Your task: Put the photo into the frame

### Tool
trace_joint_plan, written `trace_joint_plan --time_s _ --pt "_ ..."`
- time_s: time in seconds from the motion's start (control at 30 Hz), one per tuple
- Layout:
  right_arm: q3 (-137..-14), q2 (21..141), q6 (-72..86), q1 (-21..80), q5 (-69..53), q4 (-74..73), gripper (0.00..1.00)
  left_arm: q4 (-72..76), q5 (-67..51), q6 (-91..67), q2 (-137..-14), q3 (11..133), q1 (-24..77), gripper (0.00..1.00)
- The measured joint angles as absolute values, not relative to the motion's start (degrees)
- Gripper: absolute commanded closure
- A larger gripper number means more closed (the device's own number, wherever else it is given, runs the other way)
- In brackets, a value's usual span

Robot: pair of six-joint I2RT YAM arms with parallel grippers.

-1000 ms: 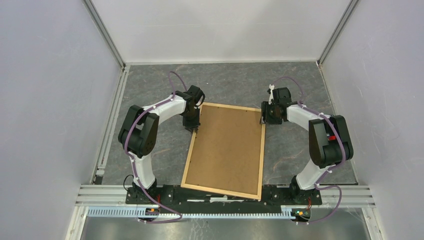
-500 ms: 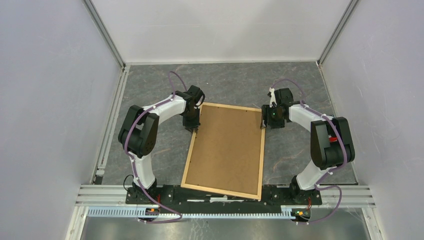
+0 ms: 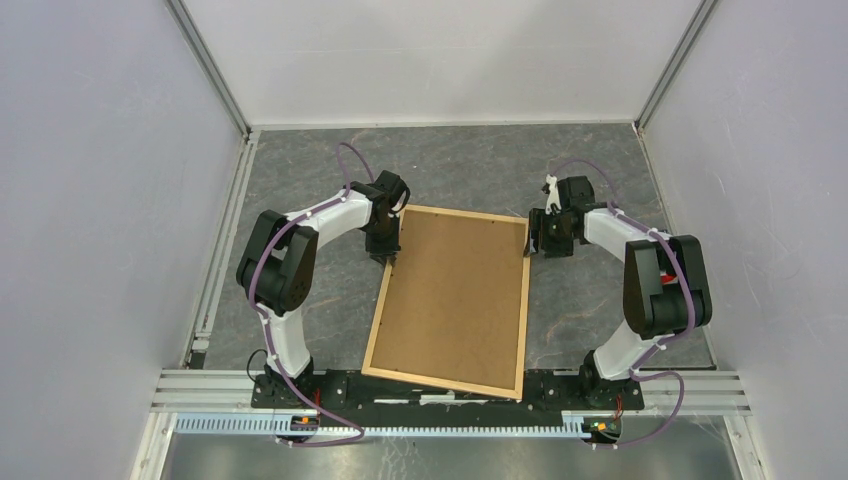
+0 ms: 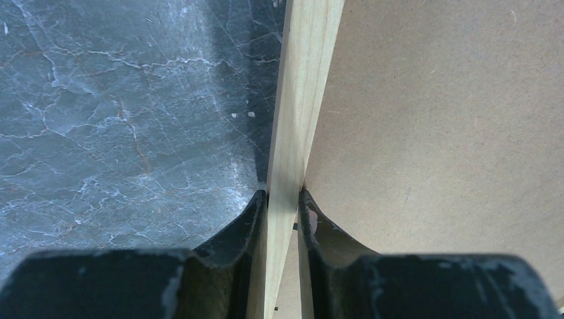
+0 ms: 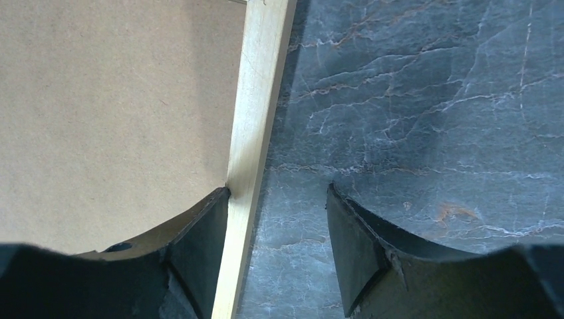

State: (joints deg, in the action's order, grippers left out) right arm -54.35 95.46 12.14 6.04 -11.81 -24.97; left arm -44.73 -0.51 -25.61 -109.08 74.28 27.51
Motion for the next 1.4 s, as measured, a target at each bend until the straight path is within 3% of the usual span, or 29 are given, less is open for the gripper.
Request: trace_joint_plan --time_s 0.97,1.4 --pt "-54.57 96.60 15.79 10.04 -4.12 -24.71 0.42 -44.69 -0.45 -25.58 -109.08 74.24 27.62 0.98" --pt "-57.93 97.67 14.11 12.71 -6.09 -27.42 0.36 -44.69 -0.23 -25.58 -109.03 74.22 27.77 0.98"
